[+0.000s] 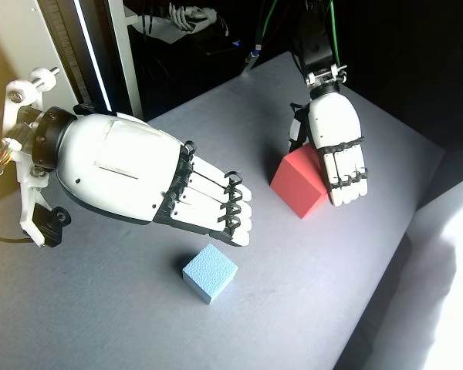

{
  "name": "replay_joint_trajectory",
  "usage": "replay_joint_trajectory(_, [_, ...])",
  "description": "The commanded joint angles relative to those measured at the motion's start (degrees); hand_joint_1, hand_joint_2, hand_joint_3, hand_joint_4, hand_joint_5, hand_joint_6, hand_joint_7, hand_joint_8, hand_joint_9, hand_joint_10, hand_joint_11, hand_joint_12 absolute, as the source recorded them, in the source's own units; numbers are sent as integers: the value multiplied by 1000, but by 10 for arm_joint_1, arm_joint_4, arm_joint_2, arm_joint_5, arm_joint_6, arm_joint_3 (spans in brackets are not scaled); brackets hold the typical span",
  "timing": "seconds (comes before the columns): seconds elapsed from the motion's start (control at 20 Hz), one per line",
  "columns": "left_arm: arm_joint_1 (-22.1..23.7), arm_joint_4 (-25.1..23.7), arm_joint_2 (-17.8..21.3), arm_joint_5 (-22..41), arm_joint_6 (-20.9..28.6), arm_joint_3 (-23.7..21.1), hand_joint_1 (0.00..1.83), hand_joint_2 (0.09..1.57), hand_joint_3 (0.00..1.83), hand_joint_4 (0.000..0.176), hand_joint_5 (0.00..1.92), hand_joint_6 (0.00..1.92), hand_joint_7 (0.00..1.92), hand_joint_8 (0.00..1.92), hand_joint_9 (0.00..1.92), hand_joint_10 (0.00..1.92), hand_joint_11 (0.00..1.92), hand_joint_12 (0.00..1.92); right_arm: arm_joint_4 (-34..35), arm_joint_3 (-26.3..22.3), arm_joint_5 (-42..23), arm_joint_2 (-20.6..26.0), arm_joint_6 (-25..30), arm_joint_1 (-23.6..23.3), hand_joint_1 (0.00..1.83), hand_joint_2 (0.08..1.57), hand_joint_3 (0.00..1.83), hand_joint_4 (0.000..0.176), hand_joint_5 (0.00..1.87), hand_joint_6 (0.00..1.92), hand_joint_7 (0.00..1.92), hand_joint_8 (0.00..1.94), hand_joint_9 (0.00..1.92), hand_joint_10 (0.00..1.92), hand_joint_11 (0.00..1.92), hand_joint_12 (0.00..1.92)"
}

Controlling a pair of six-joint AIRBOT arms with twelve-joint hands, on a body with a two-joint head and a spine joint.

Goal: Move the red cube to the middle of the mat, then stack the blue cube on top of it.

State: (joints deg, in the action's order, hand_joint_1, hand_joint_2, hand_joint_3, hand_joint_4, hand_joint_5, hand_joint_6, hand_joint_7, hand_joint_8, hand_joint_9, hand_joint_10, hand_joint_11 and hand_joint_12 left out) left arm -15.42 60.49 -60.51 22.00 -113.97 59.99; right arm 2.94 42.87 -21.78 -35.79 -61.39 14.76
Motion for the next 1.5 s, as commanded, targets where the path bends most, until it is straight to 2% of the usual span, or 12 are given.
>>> replay_joint_trajectory(0.0, [-4, -7, 2, 15, -3, 1, 1282, 868, 2, 0, 71, 17, 10, 3, 0, 0, 0, 0, 2, 0, -67, 7, 1, -7, 122, 1203, 1, 0, 205, 2, 186, 2, 151, 3, 0, 334])
replay_joint_trajectory(0.15, [-7, -8, 2, 15, -3, 2, 1285, 875, 1, 0, 154, 5, 136, 5, 118, 8, 57, 49, 2, 0, -67, 7, 1, -7, 148, 1200, 0, 0, 223, 4, 201, 3, 167, 5, 0, 374])
replay_joint_trajectory(0.45, [-1, -6, 6, 15, -7, 2, 1201, 1026, 2, 0, 509, 6, 594, 6, 566, 22, 36, 955, 1, 0, -67, 7, 1, -7, 152, 1200, 0, 0, 207, 0, 183, 0, 150, 0, 0, 337])
replay_joint_trajectory(0.75, [1, -2, 9, 14, -11, -1, 1286, 1089, 0, 0, 747, 28, 897, 44, 864, 132, 77, 1229, 1, 7, -73, 5, -18, -8, 218, 1189, 0, 0, 192, 4, 174, 4, 145, 3, 0, 309])
replay_joint_trajectory(0.8, [2, -2, 9, 14, -11, -2, 1334, 1123, 9, 0, 767, 17, 896, 919, 880, 187, 70, 1298, 1, 7, -72, 5, -17, -8, 226, 1190, 0, 0, 195, 5, 173, 3, 144, 2, 0, 307])
replay_joint_trajectory(0.85, [4, 2, 10, 14, -14, -3, 1341, 1150, 0, 0, 809, 9, 874, 1132, 844, 357, 46, 1295, 1, 7, -71, 5, -15, -8, 237, 1189, 0, 0, 198, 4, 178, 4, 148, 4, 0, 313])
replay_joint_trajectory(1.15, [22, 59, 18, 14, -67, -16, 1445, 1151, 3, 0, 869, 11, 844, 1156, 756, 1284, 106, 1261, 1, 6, -66, 5, -9, -8, 283, 1186, 0, 0, 201, 6, 175, 3, 145, 4, 0, 343])
replay_joint_trajectory(1.2, [26, 61, 20, 14, -67, -19, 1367, 1215, 1, 0, 631, 1040, 842, 1230, 723, 1487, 109, 1286, 1, 6, -66, 4, -9, -8, 311, 1180, 0, 0, 206, 3, 181, 2, 157, 5, 0, 423])
replay_joint_trajectory(1.25, [29, 66, 22, 14, -67, -21, 1345, 1236, 2, 0, 571, 1270, 825, 1279, 697, 1538, 114, 1306, 1, 6, -66, 4, -9, -8, 323, 1174, 0, 0, 219, 5, 196, 4, 171, 7, 0, 457])
replay_joint_trajectory(1.35, [36, 73, 26, 16, -67, -26, 1468, 1143, 2, 0, 708, 446, 882, 1096, 775, 1404, 98, 1267, 1, 6, -66, 4, -9, -8, 307, 1181, 1, 0, 210, 0, 184, 1, 153, 2, 0, 408])
replay_joint_trajectory(1.4, [41, 77, 29, 18, -67, -30, 1370, 1209, 1, 0, 601, 1138, 866, 1192, 727, 1484, 85, 1289, 1, 6, -66, 4, -10, -8, 310, 1179, 0, 0, 212, 1, 188, 2, 155, 3, 0, 408])
replay_joint_trajectory(1.45, [45, 80, 30, 22, -67, -33, 1344, 1235, 1, 0, 557, 1300, 842, 1253, 688, 1542, 91, 1310, 1, 6, -66, 4, -10, -8, 300, 1176, 0, 0, 211, 1, 187, 2, 151, 1, 0, 395])
